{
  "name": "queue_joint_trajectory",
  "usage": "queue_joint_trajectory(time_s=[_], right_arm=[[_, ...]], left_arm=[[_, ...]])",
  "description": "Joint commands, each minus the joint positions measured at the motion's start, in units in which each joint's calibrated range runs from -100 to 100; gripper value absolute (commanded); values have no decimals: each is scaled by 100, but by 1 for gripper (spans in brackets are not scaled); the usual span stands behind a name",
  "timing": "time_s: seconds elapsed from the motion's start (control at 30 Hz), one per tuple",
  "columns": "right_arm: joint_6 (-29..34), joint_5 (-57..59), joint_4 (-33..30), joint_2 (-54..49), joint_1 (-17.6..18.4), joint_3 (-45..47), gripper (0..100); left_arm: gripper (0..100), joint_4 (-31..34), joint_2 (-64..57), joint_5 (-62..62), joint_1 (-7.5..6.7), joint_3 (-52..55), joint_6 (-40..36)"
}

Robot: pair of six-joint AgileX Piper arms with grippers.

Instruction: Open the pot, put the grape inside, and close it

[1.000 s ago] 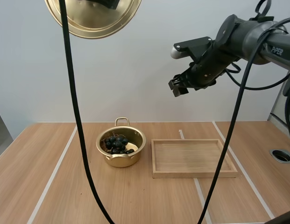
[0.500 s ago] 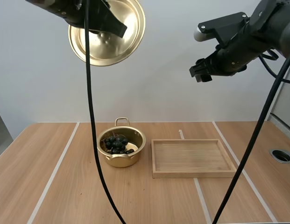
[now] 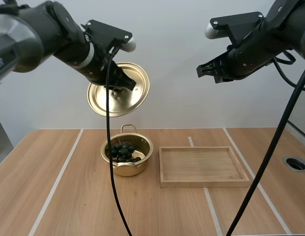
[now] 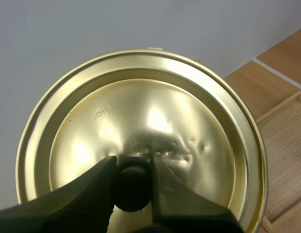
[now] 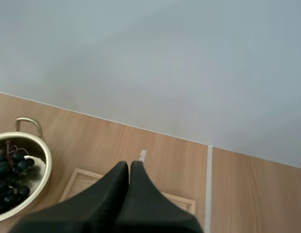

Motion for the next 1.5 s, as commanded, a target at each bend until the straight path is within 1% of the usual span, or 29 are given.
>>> queue_joint_trajectory(time_s=[0.0, 0.2, 0.8, 0.83, 0.9, 1.0, 1.07, 1.17, 1.23, 1.37, 1.47], right_arm=[[9, 96, 248, -74, -22, 9, 0], [-11, 109, 393, -74, -22, 9, 0], [-11, 130, 430, -74, -22, 9, 0], [-11, 130, 430, -74, -22, 9, 0], [-11, 130, 430, -74, -22, 9, 0], [-11, 130, 430, -74, -22, 9, 0], [-11, 130, 430, -74, -22, 9, 0], [-11, 209, 430, -74, -22, 9, 0], [-11, 272, 430, -74, -22, 9, 0], [-13, 378, 430, -74, -22, 9, 0], [-22, 382, 430, -74, -22, 9, 0]], left_arm=[[0, -132, 211, -447, -11, 229, -1], [0, -600, 788, -483, -11, 491, 327], [0, -588, 2023, -679, -11, 519, 339], [0, -575, 2060, -697, -27, 519, 339], [0, -441, 2116, -782, -93, 519, 288], [0, -74, 2162, -1028, -276, 519, 34], [0, 334, 2161, -1219, -426, 519, -281], [0, 924, 2161, -1357, -588, 519, -686], [0, 1245, 2161, -1416, -622, 519, -917], [0, 1829, 2161, -1271, -622, 519, -1339], [0, 1796, 2161, -1136, -622, 519, -1333]])
